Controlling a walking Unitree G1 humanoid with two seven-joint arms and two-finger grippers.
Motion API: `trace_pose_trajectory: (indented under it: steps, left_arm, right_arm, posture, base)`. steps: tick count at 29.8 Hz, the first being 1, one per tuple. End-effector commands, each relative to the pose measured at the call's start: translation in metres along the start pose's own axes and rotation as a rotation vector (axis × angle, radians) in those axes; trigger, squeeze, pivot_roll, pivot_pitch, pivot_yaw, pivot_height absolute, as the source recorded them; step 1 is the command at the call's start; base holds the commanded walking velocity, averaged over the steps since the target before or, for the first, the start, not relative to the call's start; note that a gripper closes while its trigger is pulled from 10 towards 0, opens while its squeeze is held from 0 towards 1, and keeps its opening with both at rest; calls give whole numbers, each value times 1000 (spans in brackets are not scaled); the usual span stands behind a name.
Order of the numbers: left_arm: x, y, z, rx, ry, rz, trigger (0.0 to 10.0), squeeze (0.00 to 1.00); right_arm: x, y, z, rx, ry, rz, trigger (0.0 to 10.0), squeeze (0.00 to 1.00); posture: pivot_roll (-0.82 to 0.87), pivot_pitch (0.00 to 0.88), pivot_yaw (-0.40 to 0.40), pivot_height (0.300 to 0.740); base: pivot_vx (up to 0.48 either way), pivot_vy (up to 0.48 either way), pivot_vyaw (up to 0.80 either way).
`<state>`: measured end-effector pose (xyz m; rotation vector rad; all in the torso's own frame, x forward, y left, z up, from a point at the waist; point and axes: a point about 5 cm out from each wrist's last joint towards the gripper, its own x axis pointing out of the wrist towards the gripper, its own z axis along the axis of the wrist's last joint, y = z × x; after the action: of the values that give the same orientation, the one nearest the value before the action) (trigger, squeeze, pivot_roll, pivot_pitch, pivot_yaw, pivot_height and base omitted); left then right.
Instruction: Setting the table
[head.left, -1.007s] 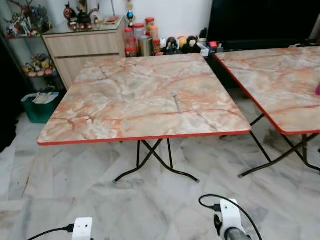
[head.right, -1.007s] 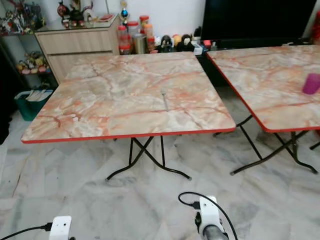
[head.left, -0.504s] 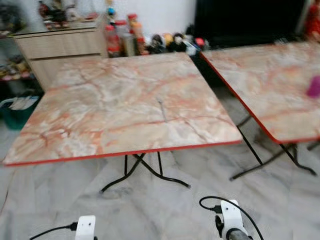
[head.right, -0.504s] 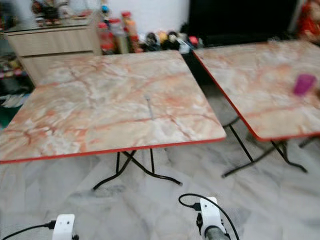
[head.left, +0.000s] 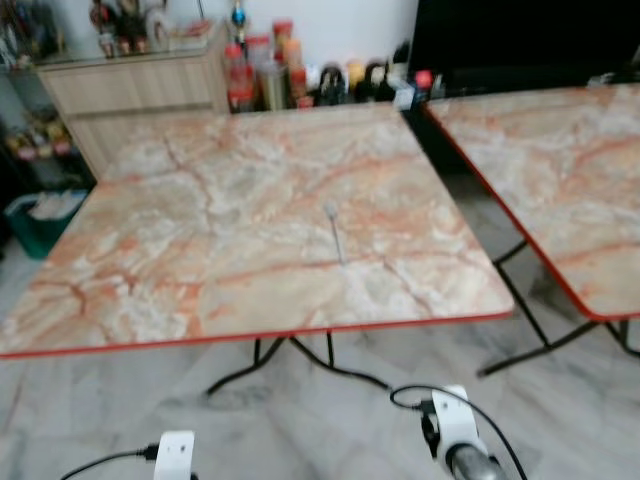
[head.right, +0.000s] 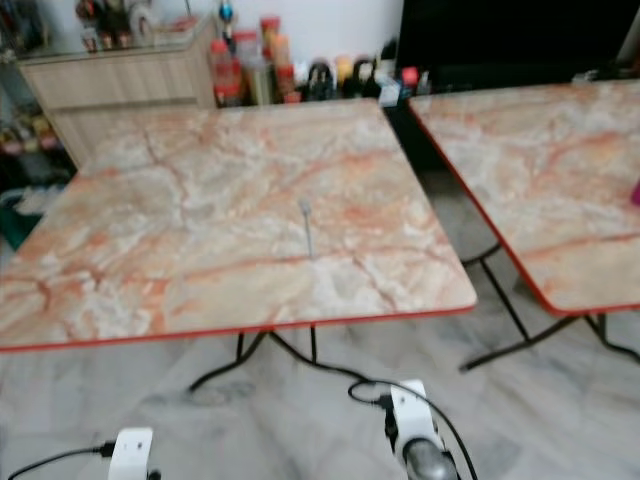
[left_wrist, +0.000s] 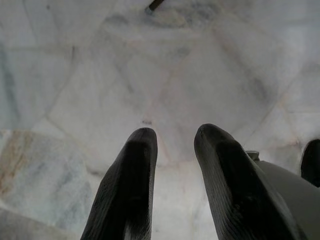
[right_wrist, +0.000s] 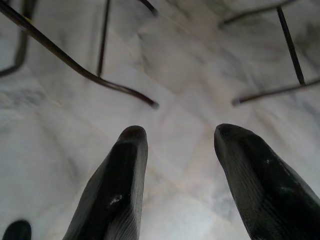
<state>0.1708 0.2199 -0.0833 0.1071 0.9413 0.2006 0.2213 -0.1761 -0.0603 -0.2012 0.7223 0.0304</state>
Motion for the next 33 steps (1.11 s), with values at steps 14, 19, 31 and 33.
trace_pose_trajectory:
  steps: [14, 19, 31, 33]
  left_arm:
    - [-2, 7, -9, 26, 26, 14, 10000, 0]
    - [-1, 6, -8, 33, 23, 11, 10000, 0]
    - [-1, 8, -4, 17, 13, 29, 10000, 0]
    - [-1, 8, -4, 12, 10, 25, 10000, 0]
  right_arm:
    - [-9, 5, 75, -27, -504, 111, 10000, 0]
    - [-19, 19, 113, -11, -667, 156, 10000, 0]
    - [-21, 27, 179, 76, -779, 113, 10000, 0]
    - [-19, 25, 189, 104, -776, 94, 10000, 0]
  posture:
    - [-11, 0, 9, 740]
    - [-9, 0, 5, 740]
    - [-10, 0, 14, 740]
    - [-10, 0, 16, 740]
  base:
    - [0, 0, 0]
    - [0, 0, 0]
    - [0, 0, 0]
    - [0, 0, 0]
